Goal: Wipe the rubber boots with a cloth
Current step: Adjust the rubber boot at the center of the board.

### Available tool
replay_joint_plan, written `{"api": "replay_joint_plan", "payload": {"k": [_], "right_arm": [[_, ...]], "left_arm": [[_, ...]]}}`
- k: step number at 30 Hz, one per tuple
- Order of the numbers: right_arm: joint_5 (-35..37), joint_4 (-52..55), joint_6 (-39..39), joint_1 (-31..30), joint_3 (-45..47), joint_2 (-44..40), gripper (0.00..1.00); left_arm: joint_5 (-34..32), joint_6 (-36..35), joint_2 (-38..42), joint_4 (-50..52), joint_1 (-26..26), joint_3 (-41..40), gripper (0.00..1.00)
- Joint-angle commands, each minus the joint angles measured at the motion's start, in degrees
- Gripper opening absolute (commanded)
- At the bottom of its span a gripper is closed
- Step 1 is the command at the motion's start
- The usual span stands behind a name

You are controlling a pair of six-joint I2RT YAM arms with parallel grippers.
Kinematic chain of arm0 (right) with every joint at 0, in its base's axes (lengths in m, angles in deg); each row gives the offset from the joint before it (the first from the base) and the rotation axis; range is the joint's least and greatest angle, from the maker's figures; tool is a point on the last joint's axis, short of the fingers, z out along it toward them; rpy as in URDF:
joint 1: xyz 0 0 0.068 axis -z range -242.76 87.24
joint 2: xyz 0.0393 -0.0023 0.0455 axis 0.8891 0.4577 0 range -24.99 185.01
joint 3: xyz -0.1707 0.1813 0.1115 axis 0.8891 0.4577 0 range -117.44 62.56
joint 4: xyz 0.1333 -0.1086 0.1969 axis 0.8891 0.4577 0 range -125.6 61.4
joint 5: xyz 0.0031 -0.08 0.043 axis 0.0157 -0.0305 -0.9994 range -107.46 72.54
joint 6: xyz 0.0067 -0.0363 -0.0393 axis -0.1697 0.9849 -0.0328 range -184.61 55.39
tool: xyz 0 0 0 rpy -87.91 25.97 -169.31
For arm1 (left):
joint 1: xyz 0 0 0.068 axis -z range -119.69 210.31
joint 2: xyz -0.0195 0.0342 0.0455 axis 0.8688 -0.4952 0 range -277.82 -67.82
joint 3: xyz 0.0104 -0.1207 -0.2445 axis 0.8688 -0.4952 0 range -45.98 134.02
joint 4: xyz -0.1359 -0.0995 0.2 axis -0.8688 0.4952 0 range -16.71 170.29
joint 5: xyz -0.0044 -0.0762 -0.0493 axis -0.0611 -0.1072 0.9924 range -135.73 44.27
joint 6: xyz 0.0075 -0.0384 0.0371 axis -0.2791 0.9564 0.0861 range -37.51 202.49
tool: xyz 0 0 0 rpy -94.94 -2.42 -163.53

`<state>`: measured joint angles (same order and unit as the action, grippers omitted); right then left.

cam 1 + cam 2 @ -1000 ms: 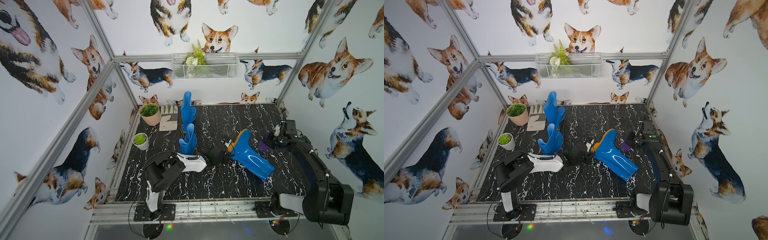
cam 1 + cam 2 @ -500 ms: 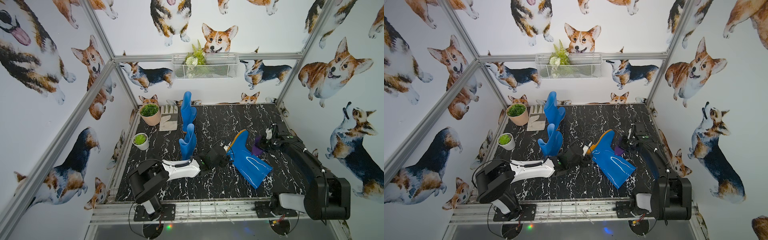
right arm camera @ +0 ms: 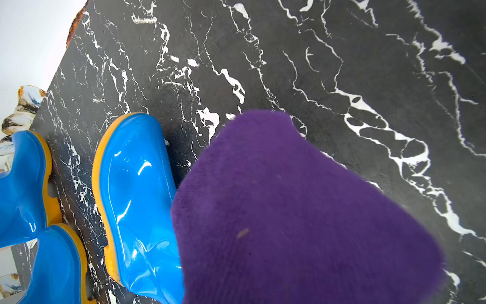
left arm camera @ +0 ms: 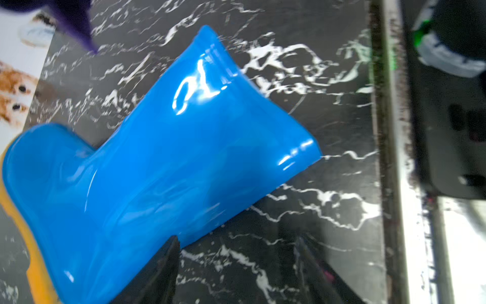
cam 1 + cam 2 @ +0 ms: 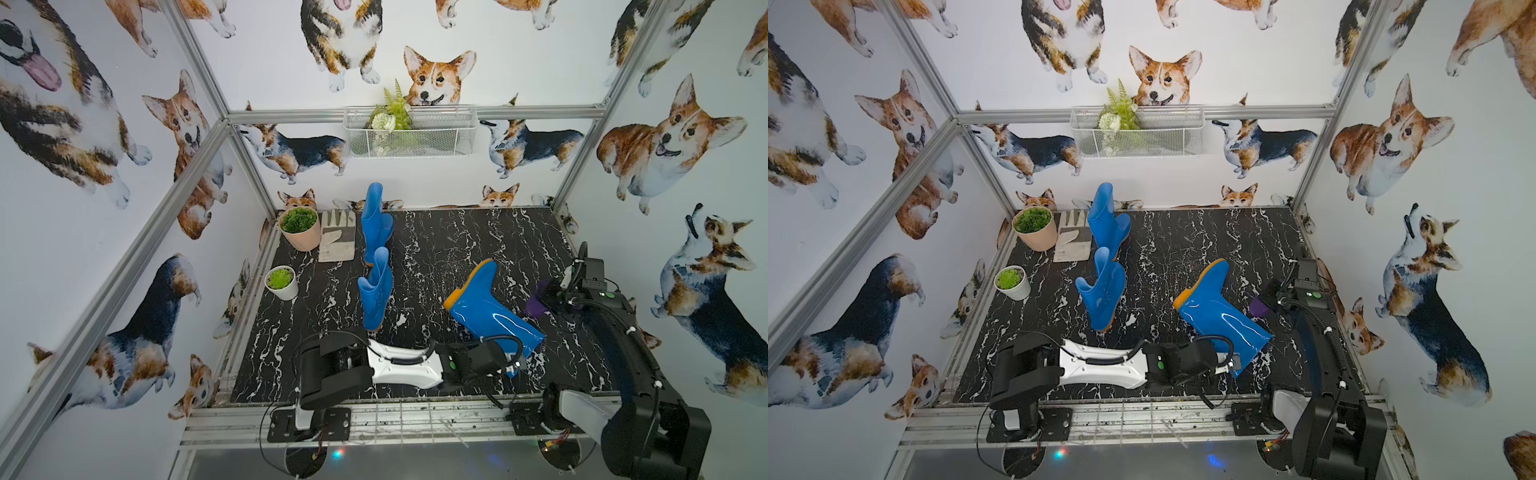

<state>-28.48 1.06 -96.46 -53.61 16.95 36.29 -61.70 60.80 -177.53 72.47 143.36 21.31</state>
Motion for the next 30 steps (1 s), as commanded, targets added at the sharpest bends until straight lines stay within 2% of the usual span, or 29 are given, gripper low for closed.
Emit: {"api": "replay_joint_plan", "payload": {"k": [1, 10, 13, 15, 16, 19, 20, 22, 24, 28, 30], "right_arm": [[-1.4, 0.0, -0.7, 0.2, 0.0, 0.6, 0.00], [-4.8, -0.9, -2.0, 0.1, 0.6, 0.4, 0.00], [-5.8, -0.7, -2.3, -0.3, 0.9, 0.0, 0.00], [-5.5, 0.3, -1.9, -0.4, 0.5, -0.6, 0.00], [-5.3, 0.7, -1.7, -0.4, 0.3, -1.0, 0.00], [-4.4, 1.3, -1.5, -0.4, 0.4, -2.9, 0.00], [-4.1, 1.3, -1.5, -0.4, 0.5, -3.3, 0.00], [-4.0, 1.3, -1.6, -0.4, 0.4, -3.8, 0.00], [-4.5, 1.1, -1.7, -0.4, 0.2, -4.0, 0.00], [-5.9, 0.9, -2.0, -0.4, -1.2, -4.6, 0.00], [-6.3, 0.9, -2.5, -0.3, -1.9, -5.2, 0.00]], "left_arm": [[-2.6, -7.3, -2.8, 3.2, 1.3, 3.3, 0.71], [-3.8, -10.4, -15.4, 8.4, 1.9, 17.3, 0.74], [-4.9, -10.2, -18.7, 9.6, 1.5, 20.7, 0.72], [-7.7, -9.1, -20.7, 11.9, 0.9, 23.8, 0.65], [-8.9, -8.2, -21.1, 12.8, 0.4, 24.9, 0.56], [-7.8, -4.7, -17.9, 11.4, -1.5, 23.2, 0.20], [-7.0, -2.8, -15.9, 10.5, -2.4, 22.0, 0.11], [-5.8, 0.9, -11.9, 9.3, -4.2, 19.5, 0.00], [-5.5, 4.8, -7.6, 8.1, -6.5, 16.6, 0.00], [0.5, 13.6, 2.4, 6.4, -13.8, 10.2, 0.00], [3.0, 15.7, 6.3, 6.0, -16.6, 8.5, 0.00]]}}
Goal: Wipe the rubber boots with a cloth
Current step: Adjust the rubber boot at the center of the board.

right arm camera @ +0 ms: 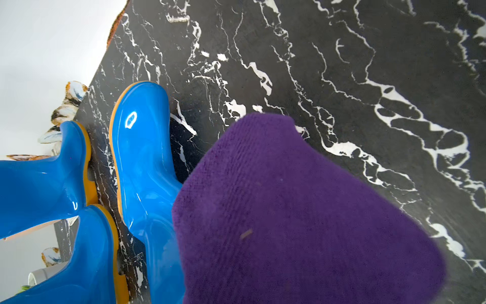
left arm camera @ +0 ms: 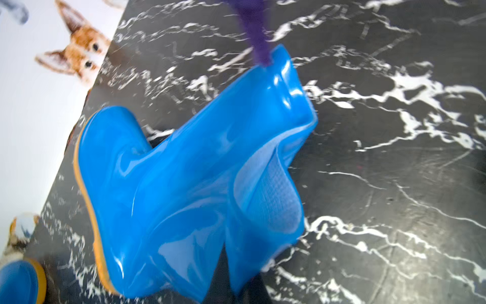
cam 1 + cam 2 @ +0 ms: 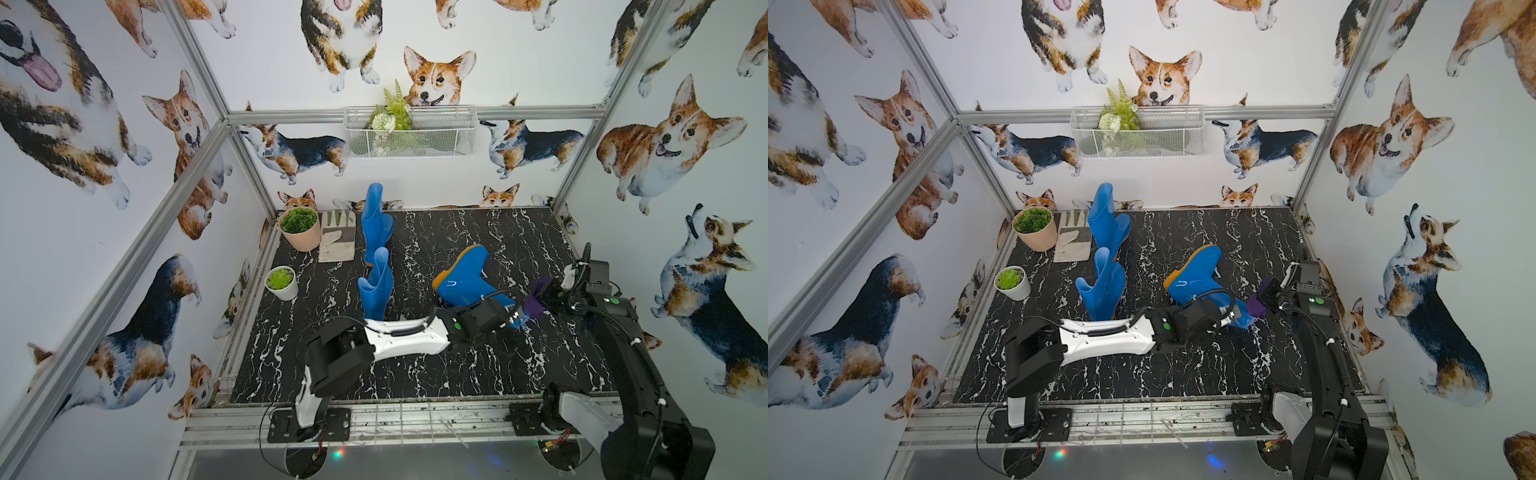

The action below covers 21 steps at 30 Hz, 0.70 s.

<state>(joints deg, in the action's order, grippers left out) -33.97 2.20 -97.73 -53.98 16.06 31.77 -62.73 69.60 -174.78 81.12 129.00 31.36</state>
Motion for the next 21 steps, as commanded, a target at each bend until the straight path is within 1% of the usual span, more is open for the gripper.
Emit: {"api": "replay_joint_plan", "payload": {"k": [1, 4, 7, 10, 13, 15, 17, 19, 21], "right_arm": [[-1.1, -0.4, -1.3, 0.0, -1.2, -1.0, 0.00], [-1.6, -0.6, -1.5, 0.0, -0.9, -2.2, 0.00], [-1.9, -0.9, -1.6, 0.0, 0.9, -3.3, 0.00], [-3.6, -1.2, -2.4, 0.0, 3.2, -4.6, 0.00], [-4.2, -0.4, -2.9, 0.0, 4.0, -6.3, 0.00], [-3.8, 0.7, -2.0, 0.0, 3.1, -7.4, 0.00], [-2.1, 2.6, -0.3, 0.0, 1.5, -7.9, 0.00], [0.4, 5.1, 1.9, 0.1, -1.1, -8.3, 0.00], [1.9, 6.8, 3.1, 0.1, -3.4, -8.4, 0.00]], "left_arm": [[5.1, 7.4, 5.2, -2.4, -3.4, -1.7, 0.00], [6.7, 8.0, 7.6, -0.8, -5.3, 0.9, 0.00], [9.0, 8.8, 6.9, 2.1, -6.5, 7.9, 0.00], [10.8, 10.4, 4.1, 4.8, -6.7, 16.8, 0.00], [13.1, 14.9, -0.2, 6.3, -6.6, 26.0, 0.00], [14.8, 18.1, -2.7, 5.1, -6.3, 30.6, 0.00], [14.7, 19.9, -4.7, 3.0, -5.5, 33.7, 0.00], [12.6, 21.6, -7.0, 1.5, -4.1, 37.2, 0.00], [10.2, 23.3, -7.9, -0.7, -2.9, 38.4, 0.00]]}}
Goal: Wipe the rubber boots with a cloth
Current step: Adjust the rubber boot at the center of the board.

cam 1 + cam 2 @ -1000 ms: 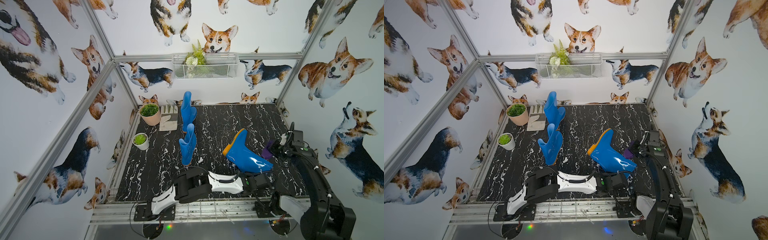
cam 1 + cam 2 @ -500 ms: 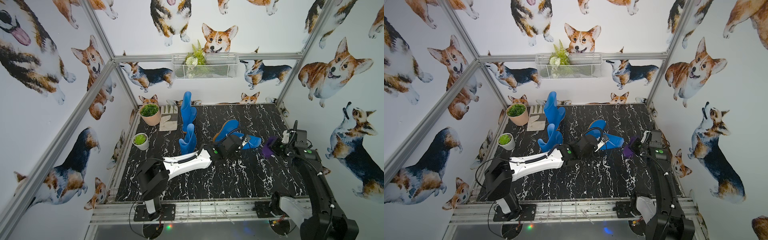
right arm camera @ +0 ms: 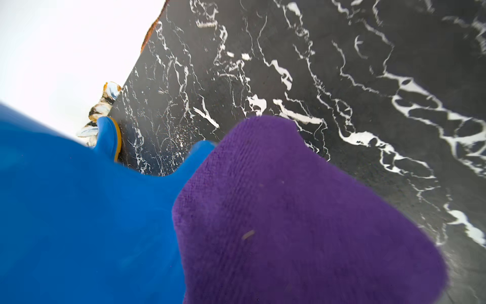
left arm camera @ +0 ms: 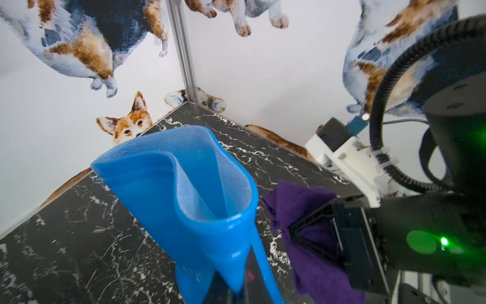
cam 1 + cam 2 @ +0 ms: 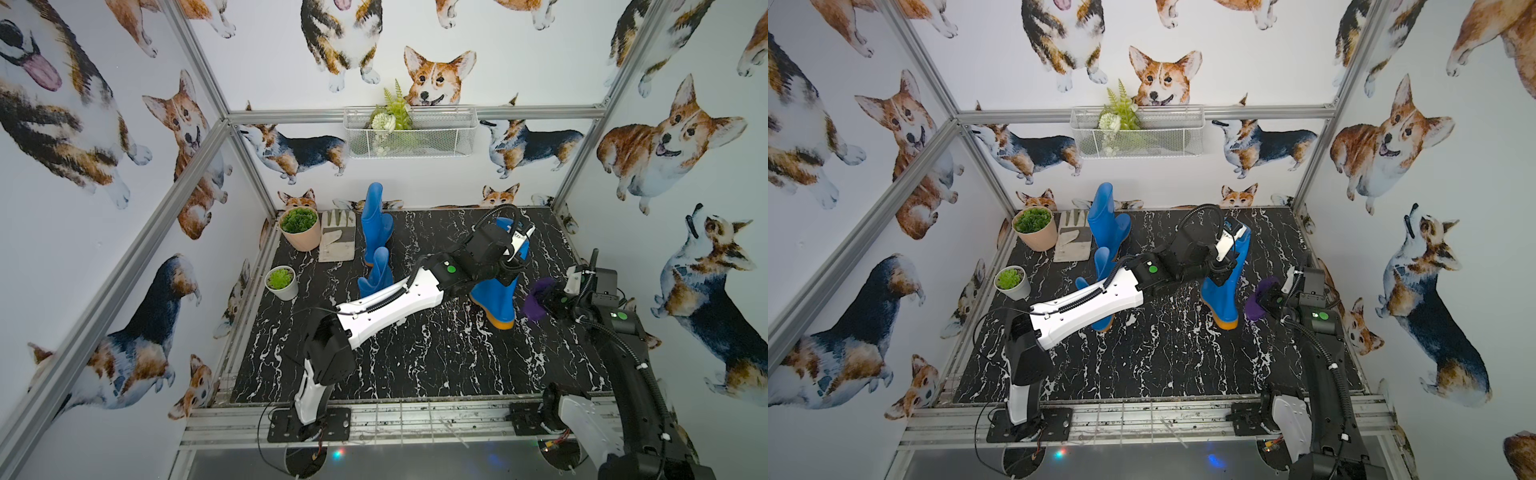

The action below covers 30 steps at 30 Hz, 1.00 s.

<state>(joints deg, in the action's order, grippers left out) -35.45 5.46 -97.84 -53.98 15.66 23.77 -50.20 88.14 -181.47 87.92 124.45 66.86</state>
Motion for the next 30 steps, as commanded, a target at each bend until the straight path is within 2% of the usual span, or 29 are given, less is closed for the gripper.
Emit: {"api": "replay_joint_plan", "payload": {"k": [1, 3, 6, 8, 10, 13, 17, 21, 25, 28, 30], "right_arm": [[4.4, 5.2, 4.2, 0.0, -4.9, -0.3, 0.00], [6.7, 8.2, 6.0, -0.2, -8.2, 0.1, 0.00], [9.2, 10.3, 7.5, -1.8, -10.4, 0.7, 0.00], [9.1, 9.6, 7.8, -2.5, -9.2, 0.6, 0.00], [7.3, 8.5, 7.5, -2.8, -7.1, 0.9, 0.00], [4.0, 6.5, 6.2, -3.7, -3.7, 1.9, 0.00], [0.2, 4.0, 4.1, -5.8, -1.0, 5.9, 0.00], [-3.2, 2.3, 2.4, -6.6, 0.2, 10.0, 0.00], [-2.7, 2.1, 2.1, -7.2, 1.6, 11.6, 0.00], [-1.5, 1.2, 1.6, -7.2, 3.7, 11.5, 0.00], [-1.0, 1.0, 1.3, -7.2, 4.6, 11.9, 0.00]], "left_arm": [[-4.7, 5.7, -0.7, -10.6, 2.6, 1.3, 0.00], [-10.5, 8.4, 1.3, -16.1, 4.1, -4.1, 0.00], [-22.1, 16.9, 6.5, -21.8, 4.9, -18.5, 0.00], [-30.7, 24.9, 8.5, -16.6, 5.0, -26.0, 0.00], [-36.0, 32.1, 9.3, -9.2, 4.9, -31.1, 0.00], [-36.4, 37.8, 9.8, -2.0, 4.3, -36.8, 0.00], [-35.2, 42.1, 8.7, 8.1, 4.3, -37.6, 0.00], [-34.6, 43.8, 10.0, 9.9, 4.3, -40.8, 0.00], [-32.1, 43.4, 12.5, 10.1, 4.6, -43.8, 0.01], [-30.8, 43.6, 14.7, 12.3, 4.9, -45.5, 0.16], [-29.6, 43.0, 16.3, 15.1, 5.4, -45.7, 0.35]]}}
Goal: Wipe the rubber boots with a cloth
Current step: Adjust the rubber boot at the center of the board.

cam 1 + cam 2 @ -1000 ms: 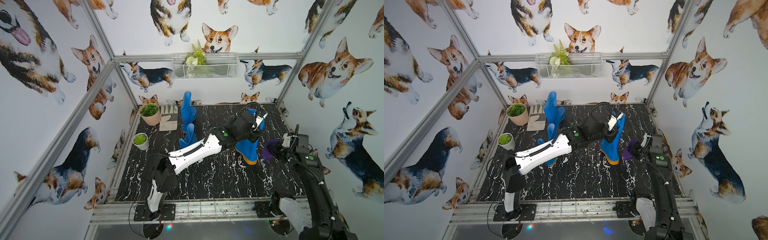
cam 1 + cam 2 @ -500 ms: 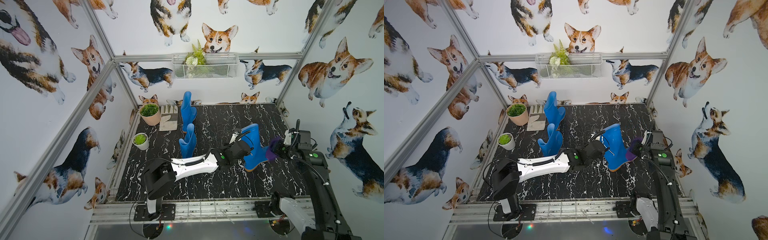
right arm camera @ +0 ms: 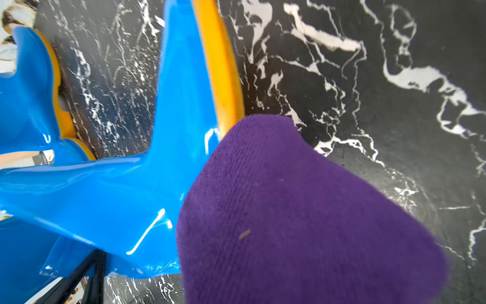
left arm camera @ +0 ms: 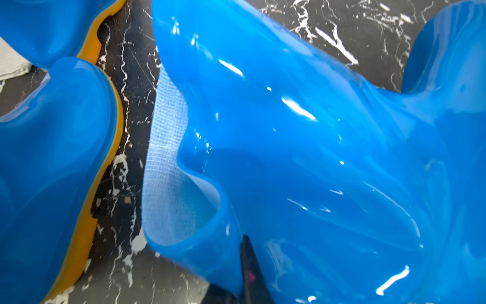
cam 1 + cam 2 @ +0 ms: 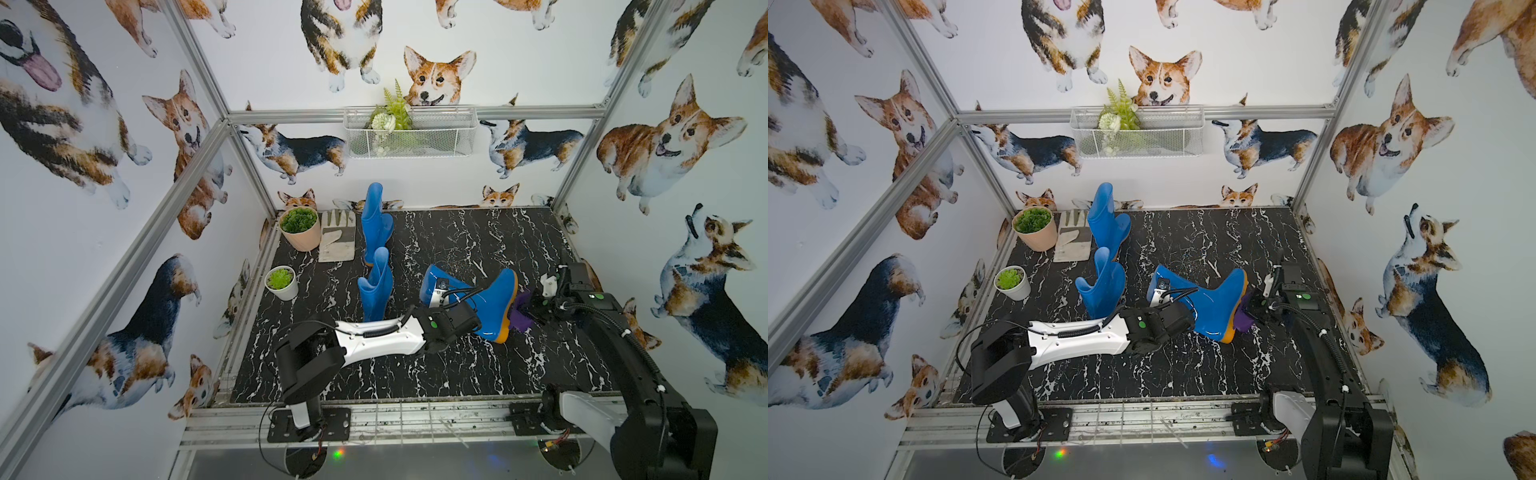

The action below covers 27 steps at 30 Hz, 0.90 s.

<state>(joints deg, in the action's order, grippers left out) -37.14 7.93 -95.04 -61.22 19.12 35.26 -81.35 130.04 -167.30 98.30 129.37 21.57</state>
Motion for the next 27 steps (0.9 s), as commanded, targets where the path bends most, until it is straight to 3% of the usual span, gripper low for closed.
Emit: {"api": "replay_joint_plan", "payload": {"k": [1, 4, 7, 11, 13, 16, 22, 27], "right_arm": [[0.9, -1.6, -1.6, 0.0, 1.3, 0.8, 0.00], [0.9, -1.6, -1.8, 0.0, 0.6, 2.3, 0.00], [0.4, -2.7, -2.8, 0.0, -0.1, 3.1, 0.00], [-2.1, -3.5, -3.5, -0.2, -0.9, 3.6, 0.00], [-4.0, -1.4, -2.3, -0.5, -2.8, 5.7, 0.00], [-2.5, 0.3, -1.5, -1.7, -4.3, 6.5, 0.00], [2.9, -4.4, -6.6, -11.5, -6.9, 11.8, 0.00], [11.7, 3.7, -0.9, -16.0, -16.8, 23.5, 0.02]], "left_arm": [[1.5, 0.8, 2.7, 6.3, 0.8, -0.1, 0.43], [-0.1, 0.3, 5.0, 11.3, 1.6, 0.4, 0.60], [-1.1, -0.9, 9.9, 12.0, 1.6, -1.4, 0.71], [-1.1, -8.0, 14.7, 9.3, 1.4, -3.5, 0.80], [-0.6, -12.2, 15.4, 8.7, 0.6, -3.1, 0.82], [11.3, -19.2, 14.1, 3.9, -4.7, -1.5, 0.80], [20.6, -16.8, 6.6, 3.3, -11.1, 3.8, 0.78], [24.2, -15.9, 1.3, 3.7, -14.5, 5.1, 0.78]]}}
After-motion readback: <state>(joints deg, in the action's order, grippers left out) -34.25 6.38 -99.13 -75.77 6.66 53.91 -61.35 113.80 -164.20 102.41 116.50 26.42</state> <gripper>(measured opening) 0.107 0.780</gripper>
